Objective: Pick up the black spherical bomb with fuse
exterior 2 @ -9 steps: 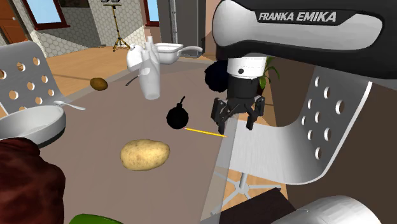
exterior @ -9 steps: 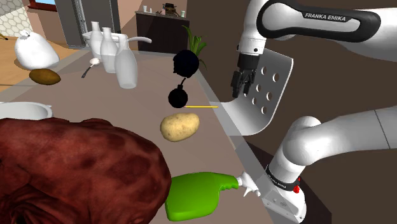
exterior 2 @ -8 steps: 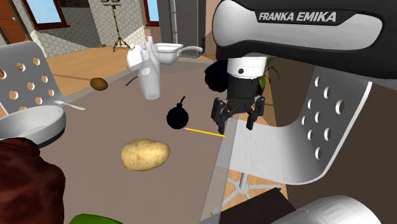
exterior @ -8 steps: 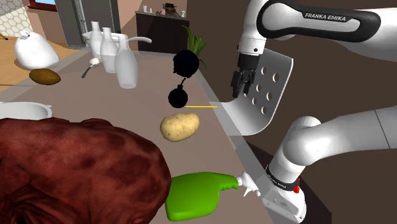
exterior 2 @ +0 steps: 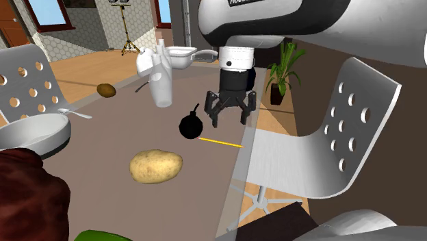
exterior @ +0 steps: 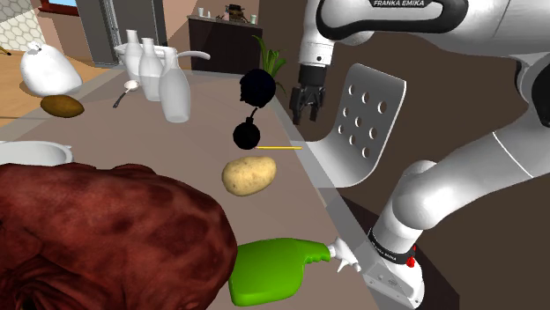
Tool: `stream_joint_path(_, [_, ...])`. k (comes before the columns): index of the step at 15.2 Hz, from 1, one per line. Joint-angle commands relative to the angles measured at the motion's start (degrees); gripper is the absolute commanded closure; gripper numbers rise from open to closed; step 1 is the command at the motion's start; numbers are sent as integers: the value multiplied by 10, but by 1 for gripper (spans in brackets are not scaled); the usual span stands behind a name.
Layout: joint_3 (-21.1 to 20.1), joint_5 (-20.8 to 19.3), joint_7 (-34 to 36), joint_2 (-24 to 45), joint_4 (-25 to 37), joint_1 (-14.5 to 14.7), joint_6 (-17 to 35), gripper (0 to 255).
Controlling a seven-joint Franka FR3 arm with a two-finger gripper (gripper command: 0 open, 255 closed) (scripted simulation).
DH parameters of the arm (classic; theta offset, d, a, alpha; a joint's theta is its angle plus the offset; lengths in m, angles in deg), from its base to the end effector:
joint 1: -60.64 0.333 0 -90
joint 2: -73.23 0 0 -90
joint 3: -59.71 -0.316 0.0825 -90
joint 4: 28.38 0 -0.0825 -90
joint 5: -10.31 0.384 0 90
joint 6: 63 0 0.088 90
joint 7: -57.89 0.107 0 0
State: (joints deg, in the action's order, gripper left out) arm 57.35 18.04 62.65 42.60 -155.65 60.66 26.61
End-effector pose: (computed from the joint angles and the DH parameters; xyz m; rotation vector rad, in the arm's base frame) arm 0.3745 0.0328 0.5680 -3.0278 0.0848 0.1963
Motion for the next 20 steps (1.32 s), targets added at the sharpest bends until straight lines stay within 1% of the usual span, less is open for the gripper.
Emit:
stream_joint_path(1, [-4,6,4,53,44,3,6,0])
stream_joint_path(7, [-16,18,20,197,188,12,-3,0])
stream_joint_path(13, [-27,25,41,348,366,21,-40,0])
stream_joint_path(20, [-27,25,32,343,306,22,15,0])
